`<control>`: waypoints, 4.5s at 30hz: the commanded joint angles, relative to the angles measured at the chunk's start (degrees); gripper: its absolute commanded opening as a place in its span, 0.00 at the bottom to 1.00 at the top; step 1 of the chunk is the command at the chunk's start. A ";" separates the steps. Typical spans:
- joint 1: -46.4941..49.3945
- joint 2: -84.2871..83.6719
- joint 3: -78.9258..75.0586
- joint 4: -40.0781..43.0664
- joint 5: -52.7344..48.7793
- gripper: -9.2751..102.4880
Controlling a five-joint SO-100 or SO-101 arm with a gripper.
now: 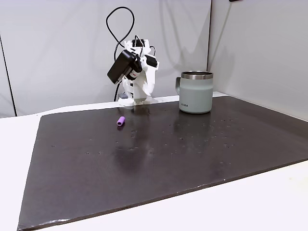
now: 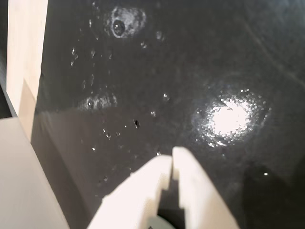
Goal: Grasp a pengrip and put it in the cup.
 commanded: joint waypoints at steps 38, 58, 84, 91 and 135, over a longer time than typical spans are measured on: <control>24.52 -62.05 -34.80 -1.05 -79.98 0.32; 25.84 -77.26 -26.37 -19.16 -91.85 0.33; 25.75 -86.66 -25.58 -31.82 -90.53 0.08; 16.52 -77.87 -36.74 -9.58 -69.26 0.08; -48.16 -68.03 -75.59 36.12 9.93 0.08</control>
